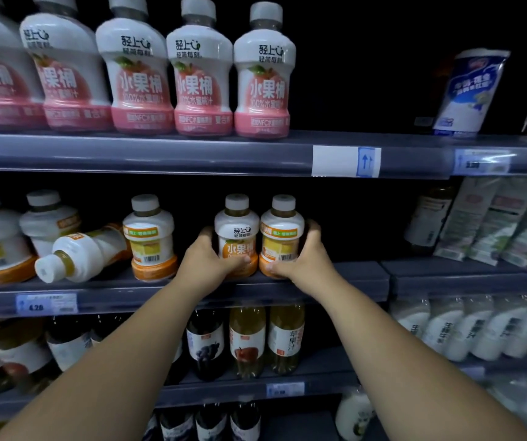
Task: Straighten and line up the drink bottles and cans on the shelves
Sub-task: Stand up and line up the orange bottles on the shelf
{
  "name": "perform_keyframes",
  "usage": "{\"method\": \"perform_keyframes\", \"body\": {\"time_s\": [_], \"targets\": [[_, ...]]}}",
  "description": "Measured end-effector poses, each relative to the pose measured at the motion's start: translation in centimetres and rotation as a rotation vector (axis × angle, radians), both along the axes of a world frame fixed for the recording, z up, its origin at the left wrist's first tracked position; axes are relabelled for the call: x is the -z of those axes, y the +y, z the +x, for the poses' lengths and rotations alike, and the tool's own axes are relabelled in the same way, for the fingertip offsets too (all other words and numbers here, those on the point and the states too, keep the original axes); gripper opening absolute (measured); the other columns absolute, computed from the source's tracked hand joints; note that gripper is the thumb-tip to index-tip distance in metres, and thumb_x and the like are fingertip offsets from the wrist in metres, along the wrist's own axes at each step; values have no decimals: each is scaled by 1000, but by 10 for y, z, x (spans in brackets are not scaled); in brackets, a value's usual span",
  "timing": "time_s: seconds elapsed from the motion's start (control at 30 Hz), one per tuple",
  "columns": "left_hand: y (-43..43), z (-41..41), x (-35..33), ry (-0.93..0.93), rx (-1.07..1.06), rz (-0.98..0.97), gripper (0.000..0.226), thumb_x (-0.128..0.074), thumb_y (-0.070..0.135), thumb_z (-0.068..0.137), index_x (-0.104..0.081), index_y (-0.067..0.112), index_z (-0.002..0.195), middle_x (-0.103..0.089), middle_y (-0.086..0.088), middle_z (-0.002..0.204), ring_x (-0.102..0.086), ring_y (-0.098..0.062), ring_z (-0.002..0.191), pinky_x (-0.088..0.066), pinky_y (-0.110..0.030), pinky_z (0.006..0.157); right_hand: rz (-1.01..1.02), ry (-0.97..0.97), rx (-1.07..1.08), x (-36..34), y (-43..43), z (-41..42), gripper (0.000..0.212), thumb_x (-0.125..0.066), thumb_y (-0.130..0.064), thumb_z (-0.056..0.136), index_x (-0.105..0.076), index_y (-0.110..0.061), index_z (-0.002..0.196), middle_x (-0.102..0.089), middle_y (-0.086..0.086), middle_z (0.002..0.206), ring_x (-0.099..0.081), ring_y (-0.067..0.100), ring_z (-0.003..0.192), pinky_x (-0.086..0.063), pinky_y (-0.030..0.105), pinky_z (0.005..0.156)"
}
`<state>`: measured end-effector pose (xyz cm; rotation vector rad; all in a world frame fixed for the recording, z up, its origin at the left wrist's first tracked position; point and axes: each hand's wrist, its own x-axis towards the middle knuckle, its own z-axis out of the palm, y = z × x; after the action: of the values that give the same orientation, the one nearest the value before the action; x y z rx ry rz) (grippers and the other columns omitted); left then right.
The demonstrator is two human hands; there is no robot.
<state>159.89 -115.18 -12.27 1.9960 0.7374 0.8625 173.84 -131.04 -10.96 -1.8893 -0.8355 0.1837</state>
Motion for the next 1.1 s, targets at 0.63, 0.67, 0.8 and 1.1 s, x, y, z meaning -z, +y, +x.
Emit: {"method": "perform_keyframes", "body": {"time_s": [0.63, 0.67, 0.8, 1.1], "targets": [[-11, -7, -2, 53, 48, -10, 85, -86, 59, 49, -48, 31, 119, -66, 10, 110, -66, -11, 100, -56, -45, 91, -10, 37, 40, 0, -2, -1, 114, -93, -23, 64, -18, -23, 150, -47, 5, 142, -50, 24, 126, -46, 37, 99], [-11, -7, -2, 51, 38, -4, 88, -85, 62, 46, -48, 31, 119, -67, 10, 110, -66, -11, 100, -56, -45, 89, -17, 1, 78, 1, -2, -3, 113, -95, -30, 59, -23, -22, 146, -48, 4, 141, -51, 24, 125, -47, 39, 100], [-15, -6, -4, 52, 20, 12, 86, -90, 57, 48, -49, 30, 119, -68, 8, 110, -66, -12, 99, -57, -44, 89, -34, -28, 11, 6, -4, -11, 109, -92, -37, 59, -21, -38, 141, -53, -2, 131, -56, 19, 117, -51, 42, 96], [-7, -9, -4, 54, 77, -28, 81, -95, 42, 54, -55, 26, 122, -69, 7, 110, -67, -10, 99, -57, -41, 90, -76, -94, 15, 1, -8, -6, 92, -92, -30, 64, -33, -24, 135, -56, -1, 125, -59, 19, 112, -51, 36, 88]]}}
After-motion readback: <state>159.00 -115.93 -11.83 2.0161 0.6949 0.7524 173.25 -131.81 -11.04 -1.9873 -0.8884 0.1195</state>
